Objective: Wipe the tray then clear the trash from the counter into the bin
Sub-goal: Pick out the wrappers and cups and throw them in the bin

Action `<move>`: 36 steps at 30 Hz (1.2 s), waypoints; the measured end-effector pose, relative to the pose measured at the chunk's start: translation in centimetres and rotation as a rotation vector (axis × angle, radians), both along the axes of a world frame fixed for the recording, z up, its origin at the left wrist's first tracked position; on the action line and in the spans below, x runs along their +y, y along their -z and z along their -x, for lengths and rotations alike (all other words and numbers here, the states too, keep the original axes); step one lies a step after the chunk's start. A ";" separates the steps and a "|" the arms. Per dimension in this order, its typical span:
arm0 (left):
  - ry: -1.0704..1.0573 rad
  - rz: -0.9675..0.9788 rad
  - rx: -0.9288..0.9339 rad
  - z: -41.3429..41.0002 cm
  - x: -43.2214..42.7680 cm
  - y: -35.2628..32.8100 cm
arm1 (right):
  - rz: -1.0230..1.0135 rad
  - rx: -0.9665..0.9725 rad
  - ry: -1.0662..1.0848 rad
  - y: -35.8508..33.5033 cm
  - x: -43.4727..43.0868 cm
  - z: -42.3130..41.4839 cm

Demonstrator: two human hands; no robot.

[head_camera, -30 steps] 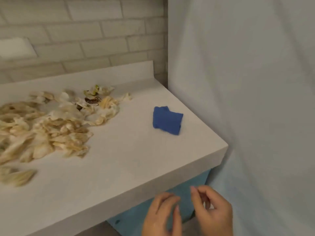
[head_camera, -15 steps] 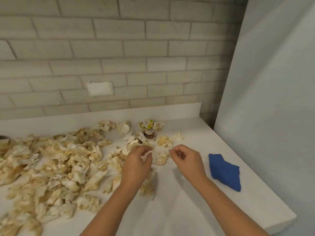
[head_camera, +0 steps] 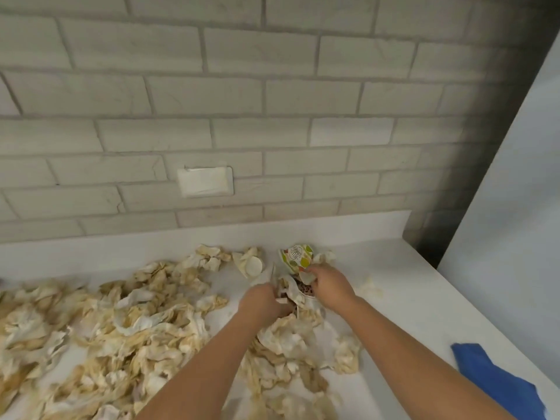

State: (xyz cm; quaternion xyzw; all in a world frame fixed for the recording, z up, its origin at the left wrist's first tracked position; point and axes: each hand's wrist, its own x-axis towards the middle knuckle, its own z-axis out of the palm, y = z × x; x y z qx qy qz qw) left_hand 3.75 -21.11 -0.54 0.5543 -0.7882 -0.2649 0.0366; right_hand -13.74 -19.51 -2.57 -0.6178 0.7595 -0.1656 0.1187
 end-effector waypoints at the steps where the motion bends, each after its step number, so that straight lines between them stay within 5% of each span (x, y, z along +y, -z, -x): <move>1: 0.021 -0.001 -0.033 0.6 -0.2 0.5 | -0.052 0.024 -0.026 0.5 -1.0 0.3; 18: -0.020 0.042 0.015 -0.3 -0.7 0.4 | -0.432 -0.071 -0.219 -0.5 -3.7 1.9; 24: -0.010 0.138 -0.084 -1.7 0.4 -1.6 | -0.123 -0.142 -0.095 -1.0 -1.0 1.5; 30: 0.010 0.327 -0.259 -1.2 3.6 -4.2 | 0.269 0.319 -0.111 -3.5 3.3 1.9; 33: 0.000 0.360 -0.316 -0.2 6.2 -6.3 | 0.342 0.235 -0.061 -5.0 7.0 2.9; 36: -0.010 0.414 -0.180 0.9 9.4 -8.3 | 0.418 -0.031 0.076 -6.3 12.9 3.9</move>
